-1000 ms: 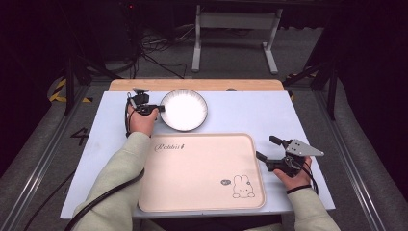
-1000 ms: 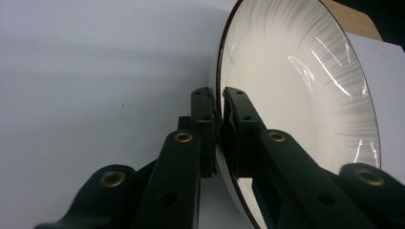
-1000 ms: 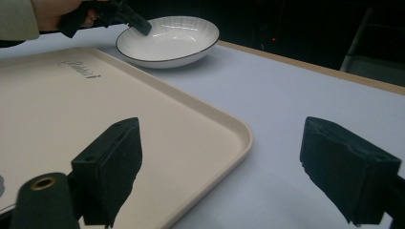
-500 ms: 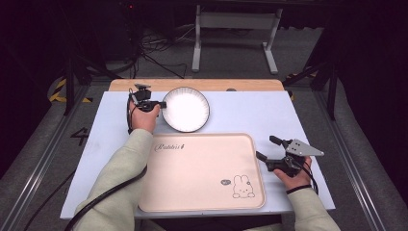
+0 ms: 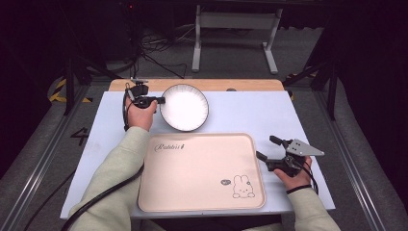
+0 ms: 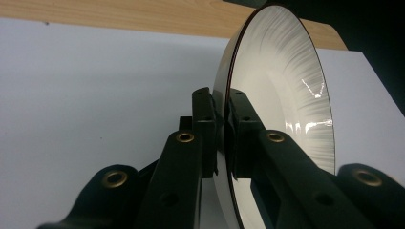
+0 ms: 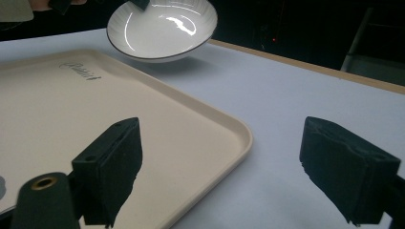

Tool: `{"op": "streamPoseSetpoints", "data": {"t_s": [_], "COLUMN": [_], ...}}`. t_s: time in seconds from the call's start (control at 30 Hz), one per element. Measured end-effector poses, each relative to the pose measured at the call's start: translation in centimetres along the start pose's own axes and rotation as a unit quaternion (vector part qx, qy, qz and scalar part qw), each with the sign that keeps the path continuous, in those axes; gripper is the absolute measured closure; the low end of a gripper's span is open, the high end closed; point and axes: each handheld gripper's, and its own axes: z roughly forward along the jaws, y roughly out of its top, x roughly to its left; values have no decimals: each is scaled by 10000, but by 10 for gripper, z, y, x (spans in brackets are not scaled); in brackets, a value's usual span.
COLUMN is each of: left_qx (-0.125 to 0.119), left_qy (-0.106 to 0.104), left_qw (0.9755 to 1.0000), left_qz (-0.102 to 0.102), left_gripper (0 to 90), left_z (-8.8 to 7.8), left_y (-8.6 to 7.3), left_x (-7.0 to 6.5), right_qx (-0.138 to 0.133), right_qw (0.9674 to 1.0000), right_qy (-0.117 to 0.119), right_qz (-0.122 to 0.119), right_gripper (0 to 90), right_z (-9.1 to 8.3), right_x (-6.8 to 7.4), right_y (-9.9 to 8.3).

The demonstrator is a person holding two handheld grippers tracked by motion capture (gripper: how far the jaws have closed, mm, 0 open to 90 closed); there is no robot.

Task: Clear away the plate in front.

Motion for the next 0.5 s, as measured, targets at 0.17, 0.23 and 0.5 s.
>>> {"op": "streamPoseSetpoints", "data": {"t_s": [0.17, 0.23, 0.5], "left_qx": [-27, -13, 41], "left_qy": [-92, -117, -137], "left_qw": [9999, 9999, 9995], "left_qz": [102, 107, 287], "left_gripper": [840, 840, 839], "left_z": [-10, -14, -28], "left_y": [4, 5, 8], "left_x": [-4, -5, -12], "right_qx": [9, 9, 6], "right_qw": [10000, 10000, 10000], "right_qy": [-8, -8, -16], "right_qz": [6, 5, 12], "right_gripper": [150, 150, 149], "right_z": [0, 0, -1], "right_x": [0, 0, 0], "right_y": [0, 0, 0]}}
